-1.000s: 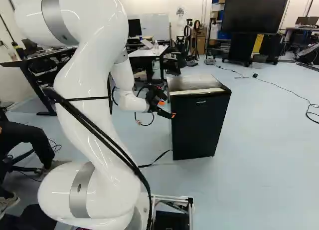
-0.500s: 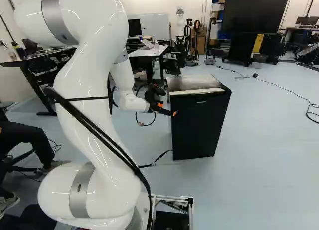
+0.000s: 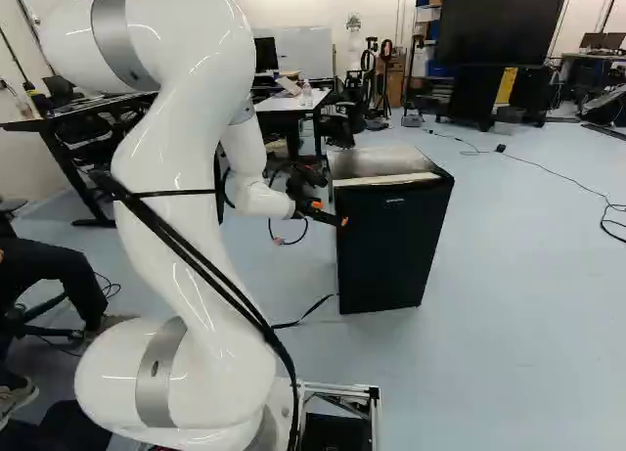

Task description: Open the fridge door

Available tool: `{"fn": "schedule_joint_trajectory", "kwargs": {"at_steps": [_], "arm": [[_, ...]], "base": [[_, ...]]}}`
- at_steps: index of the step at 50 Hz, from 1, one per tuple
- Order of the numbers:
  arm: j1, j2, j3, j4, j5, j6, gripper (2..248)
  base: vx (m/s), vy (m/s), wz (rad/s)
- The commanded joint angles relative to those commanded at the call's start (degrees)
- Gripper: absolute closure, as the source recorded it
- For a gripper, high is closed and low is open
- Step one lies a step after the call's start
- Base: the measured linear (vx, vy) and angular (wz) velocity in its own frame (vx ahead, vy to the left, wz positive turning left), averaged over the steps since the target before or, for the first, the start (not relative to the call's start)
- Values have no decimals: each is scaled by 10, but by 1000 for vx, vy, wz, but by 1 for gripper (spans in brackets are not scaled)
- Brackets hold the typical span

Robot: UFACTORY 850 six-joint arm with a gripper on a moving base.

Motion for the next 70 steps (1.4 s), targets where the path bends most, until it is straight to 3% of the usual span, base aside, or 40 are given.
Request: {"fn": "schedule_joint_trajectory", "kwargs": {"at_steps": [25,48,70], "arm": [[-21,-7,-11,10,0,0,3],[-26,-16,-24,20,0,0,3],[-49,-14,-21,56,0,0,3]], "base": [[0,0,0],[0,0,0],[0,0,0]]}}
